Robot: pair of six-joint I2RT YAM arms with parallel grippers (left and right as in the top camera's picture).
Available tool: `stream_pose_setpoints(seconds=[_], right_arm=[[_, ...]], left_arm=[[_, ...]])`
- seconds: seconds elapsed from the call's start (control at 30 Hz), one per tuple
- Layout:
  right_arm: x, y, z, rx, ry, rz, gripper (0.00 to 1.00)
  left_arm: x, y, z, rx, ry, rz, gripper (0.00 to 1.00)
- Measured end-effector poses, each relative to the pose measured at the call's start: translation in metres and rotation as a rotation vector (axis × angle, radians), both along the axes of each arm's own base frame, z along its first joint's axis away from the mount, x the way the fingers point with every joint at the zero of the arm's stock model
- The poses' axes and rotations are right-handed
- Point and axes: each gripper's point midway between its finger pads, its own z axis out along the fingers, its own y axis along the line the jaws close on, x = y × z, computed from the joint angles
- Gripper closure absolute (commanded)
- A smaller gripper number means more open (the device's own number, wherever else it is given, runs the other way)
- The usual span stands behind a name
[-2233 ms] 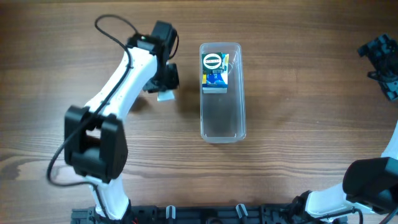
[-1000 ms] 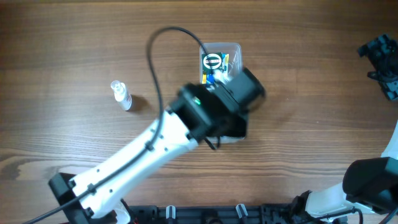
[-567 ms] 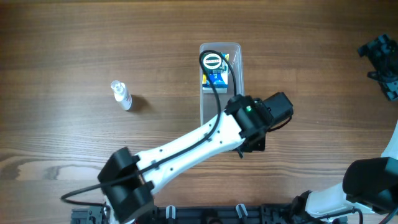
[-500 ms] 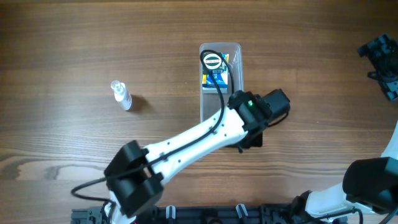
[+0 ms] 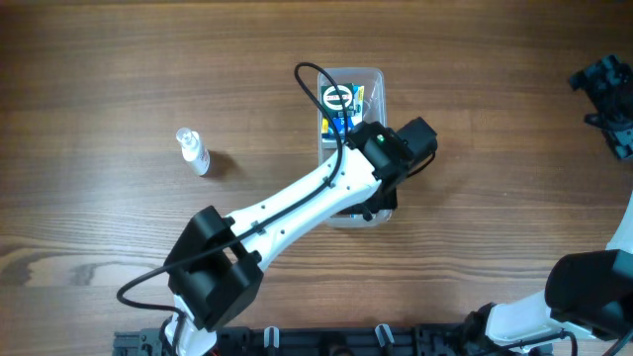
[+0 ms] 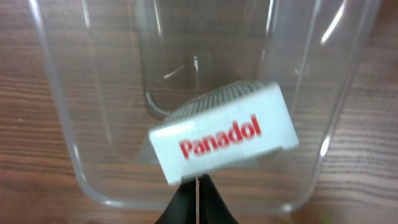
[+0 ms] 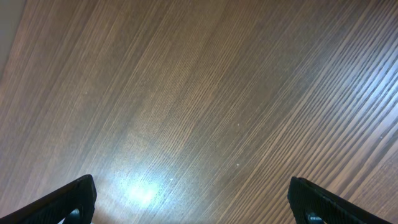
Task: Pack container
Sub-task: 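Move the left gripper over the small white spray bottle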
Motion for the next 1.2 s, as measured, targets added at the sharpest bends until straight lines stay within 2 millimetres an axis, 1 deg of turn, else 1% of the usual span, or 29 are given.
stream_pose_setpoints(seconds=[0.07, 0.13, 0.23, 0.3, 0.37, 0.4, 0.43, 0.47, 0.5, 0.53, 0.57, 0.6, 0.63, 0.67, 0.73, 0.77, 0.8, 0.83, 0.9, 0.93, 0.97, 1.0, 1.03, 1.1, 1.13, 1.2], right_arm=[[0.0, 0.0, 0.0, 0.0, 0.0, 0.0, 0.0], [0.0, 0.0, 0.0, 0.0, 0.0, 0.0, 0.0], [0.0, 0.0, 0.0, 0.0, 0.0, 0.0, 0.0], [0.0, 0.0, 0.0, 0.0, 0.0, 0.0, 0.0], [0.0, 0.0, 0.0, 0.0, 0.0, 0.0, 0.0], [0.0, 0.0, 0.0, 0.0, 0.0, 0.0, 0.0], [0.0, 0.0, 0.0, 0.0, 0.0, 0.0, 0.0], [0.0, 0.0, 0.0, 0.0, 0.0, 0.0, 0.0], [0.0, 0.0, 0.0, 0.0, 0.0, 0.0, 0.0], [0.0, 0.0, 0.0, 0.0, 0.0, 0.0, 0.0], [0.0, 0.0, 0.0, 0.0, 0.0, 0.0, 0.0], [0.0, 0.0, 0.0, 0.0, 0.0, 0.0, 0.0], [0.0, 0.0, 0.0, 0.0, 0.0, 0.0, 0.0], [0.0, 0.0, 0.0, 0.0, 0.0, 0.0, 0.0], [0.0, 0.0, 0.0, 0.001, 0.001, 0.0, 0.0], [0.0, 0.0, 0.0, 0.0, 0.0, 0.0, 0.0], [0.0, 0.0, 0.0, 0.0, 0.0, 0.0, 0.0], [0.0, 0.0, 0.0, 0.0, 0.0, 0.0, 0.0], [0.0, 0.0, 0.0, 0.0, 0.0, 0.0, 0.0], [0.0, 0.0, 0.0, 0.0, 0.0, 0.0, 0.0], [0.0, 0.0, 0.0, 0.0, 0.0, 0.0, 0.0], [0.0, 0.0, 0.0, 0.0, 0.0, 0.0, 0.0], [0.0, 0.0, 0.0, 0.0, 0.0, 0.0, 0.0], [0.0, 0.0, 0.0, 0.0, 0.0, 0.0, 0.0], [0.0, 0.0, 0.0, 0.0, 0.0, 0.0, 0.0], [0.0, 0.0, 0.0, 0.0, 0.0, 0.0, 0.0]], left_arm=[[0.015, 0.002, 0.0, -0.014, -0.038, 0.024, 0.96], [0.038, 0.005, 0.001, -0.044, -0.077, 0.059, 0.96], [0.057, 0.006, 0.003, -0.071, -0.116, 0.061, 0.95], [0.057, 0.007, 0.003, -0.066, -0.118, 0.049, 0.95], [0.053, 0.012, 0.002, -0.047, -0.101, 0.041, 0.94], [0.048, 0.017, 0.001, -0.026, -0.084, 0.04, 0.73], [0.048, 0.017, 0.001, -0.026, -0.084, 0.04, 0.51], [0.049, 0.017, 0.002, -0.023, -0.088, 0.033, 0.43], [0.055, 0.015, 0.002, -0.026, -0.114, 0.032, 0.18], [0.061, 0.013, 0.003, -0.033, -0.14, 0.024, 0.06], [0.066, 0.012, 0.004, -0.037, -0.157, 0.011, 0.0], [0.072, 0.013, 0.005, -0.044, -0.174, 0.003, 0.0], [0.077, 0.019, 0.005, -0.036, -0.175, 0.004, 0.0], [0.086, 0.029, 0.007, -0.029, -0.178, 0.016, 0.0], [0.112, 0.049, 0.018, -0.039, -0.203, 0.058, 0.0], [0.133, 0.064, 0.032, -0.058, -0.231, 0.065, 0.0], [0.147, 0.077, 0.043, -0.067, -0.255, 0.08, 0.0], [0.157, 0.092, 0.053, -0.069, -0.273, 0.09, 0.0], [0.173, 0.129, 0.078, -0.074, -0.323, 0.113, 0.0], [0.176, 0.149, 0.089, -0.066, -0.341, 0.118, 0.0], [0.17, 0.178, 0.104, -0.041, -0.336, 0.12, 0.0], [0.164, 0.195, 0.111, -0.023, -0.324, 0.12, 0.0], [0.157, 0.211, 0.114, -0.004, -0.302, 0.125, 0.0], [0.146, 0.238, 0.111, 0.031, -0.24, 0.152, 0.0], [0.145, 0.254, 0.11, 0.041, -0.227, 0.182, 0.0], [0.143, 0.278, 0.106, 0.053, -0.204, 0.233, 0.0]])
